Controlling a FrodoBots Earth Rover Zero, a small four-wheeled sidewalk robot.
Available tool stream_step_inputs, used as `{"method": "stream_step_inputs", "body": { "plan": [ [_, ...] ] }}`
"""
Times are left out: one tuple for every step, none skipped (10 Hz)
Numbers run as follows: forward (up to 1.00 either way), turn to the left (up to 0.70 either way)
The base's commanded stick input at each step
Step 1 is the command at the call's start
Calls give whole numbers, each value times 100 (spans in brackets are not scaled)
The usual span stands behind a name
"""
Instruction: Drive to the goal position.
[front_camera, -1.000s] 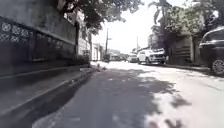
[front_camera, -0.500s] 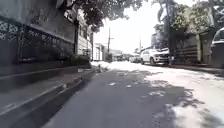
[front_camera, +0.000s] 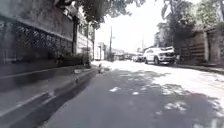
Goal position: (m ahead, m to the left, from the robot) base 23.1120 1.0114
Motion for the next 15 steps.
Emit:
{"method": "stream_step_inputs", "body": {
  "plan": [
    [100, 0],
    [100, 0],
    [100, 0],
    [100, 0],
    [100, 0],
    [100, -14],
    [100, -40],
    [100, -40],
    [100, -40],
    [100, -40],
    [100, -40],
    [100, -40],
    [100, -40],
    [100, -24],
    [100, -8]
  ]
}}
